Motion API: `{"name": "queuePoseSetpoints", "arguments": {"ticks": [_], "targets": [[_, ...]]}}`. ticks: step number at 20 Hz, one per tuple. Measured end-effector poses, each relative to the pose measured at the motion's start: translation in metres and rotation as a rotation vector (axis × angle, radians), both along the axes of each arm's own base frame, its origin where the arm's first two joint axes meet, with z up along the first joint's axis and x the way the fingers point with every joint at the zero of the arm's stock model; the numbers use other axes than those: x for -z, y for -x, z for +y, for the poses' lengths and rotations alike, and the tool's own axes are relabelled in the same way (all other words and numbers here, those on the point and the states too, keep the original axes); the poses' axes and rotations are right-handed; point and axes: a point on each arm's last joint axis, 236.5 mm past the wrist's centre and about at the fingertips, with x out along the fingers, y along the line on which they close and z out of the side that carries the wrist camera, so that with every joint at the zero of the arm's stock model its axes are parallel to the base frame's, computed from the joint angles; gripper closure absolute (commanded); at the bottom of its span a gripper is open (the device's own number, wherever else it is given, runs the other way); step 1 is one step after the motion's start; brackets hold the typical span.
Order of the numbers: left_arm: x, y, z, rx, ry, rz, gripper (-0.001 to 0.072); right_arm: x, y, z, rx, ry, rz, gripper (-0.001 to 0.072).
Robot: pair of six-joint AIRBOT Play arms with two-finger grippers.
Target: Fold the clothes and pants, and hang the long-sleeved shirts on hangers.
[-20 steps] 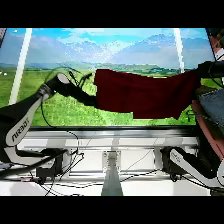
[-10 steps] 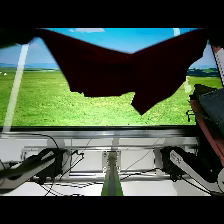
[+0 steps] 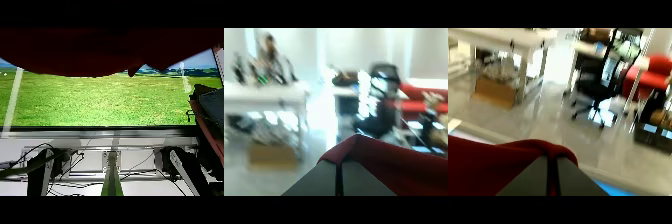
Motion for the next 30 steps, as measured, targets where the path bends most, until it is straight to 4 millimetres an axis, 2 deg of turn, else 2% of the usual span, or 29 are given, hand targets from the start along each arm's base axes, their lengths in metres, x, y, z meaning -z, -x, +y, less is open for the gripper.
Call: {"name": "queuePoseSetpoints", "arguments": {"ticks": [2,4,6,8,10,11,13,15,17,20,21,23,25,28,30], "targets": [[-0.013,0.025,-0.003,-0.064,-0.044,-0.053,0.0680,-0.021,0.029,0.005,0.006,0.002,-0.091,0.0697],[-0.014,0.032,-0.002,-0.094,-0.063,-0.057,0.0681,-0.028,0.038,0.003,0.024,0.006,-0.125,0.0697],[0.002,0.018,0.004,-0.081,-0.044,-0.003,0.0682,-0.025,0.024,-0.001,0.026,-0.015,-0.108,0.0697],[0.037,-0.016,0.013,-0.022,0.011,0.121,0.0682,0.001,-0.019,-0.008,0.011,-0.059,0.007,0.0696],[0.089,-0.060,0.024,0.058,0.072,0.293,0.0682,0.051,-0.074,-0.016,-0.008,-0.110,0.198,0.0695],[0.120,-0.082,0.026,0.106,0.095,0.393,0.0682,0.088,-0.102,-0.019,-0.021,-0.132,0.331,0.0695],[0.202,-0.130,0.020,0.218,0.130,0.633,0.0682,0.168,-0.146,-0.025,-0.041,-0.162,0.601,0.0695],[0.291,-0.169,0.004,0.305,0.120,0.870,0.0682,0.250,-0.179,-0.030,-0.061,-0.205,0.852,0.0695],[0.375,-0.201,-0.016,0.354,0.081,1.068,0.0682,0.327,-0.202,-0.035,-0.062,-0.252,1.052,0.0695],[0.466,-0.244,-0.047,0.363,0.049,1.198,0.0681,0.416,-0.234,-0.046,-0.024,-0.328,1.211,0.0695],[0.483,-0.257,-0.055,0.353,0.044,1.195,0.0681,0.438,-0.246,-0.051,-0.005,-0.354,1.228,0.0695],[0.505,-0.278,-0.065,0.323,0.041,1.174,0.0681,0.470,-0.265,-0.060,0.037,-0.382,1.233,0.0695],[0.513,-0.288,-0.069,0.304,0.040,1.154,0.0681,0.485,-0.279,-0.070,0.079,-0.388,1.210,0.0696],[0.529,-0.278,-0.070,0.318,0.051,1.222,0.0681,0.505,-0.277,-0.087,0.130,-0.348,1.240,0.0696],[0.544,-0.258,-0.069,0.348,0.058,1.323,0.0683,0.519,-0.261,-0.096,0.143,-0.301,1.314,0.0696]]}}
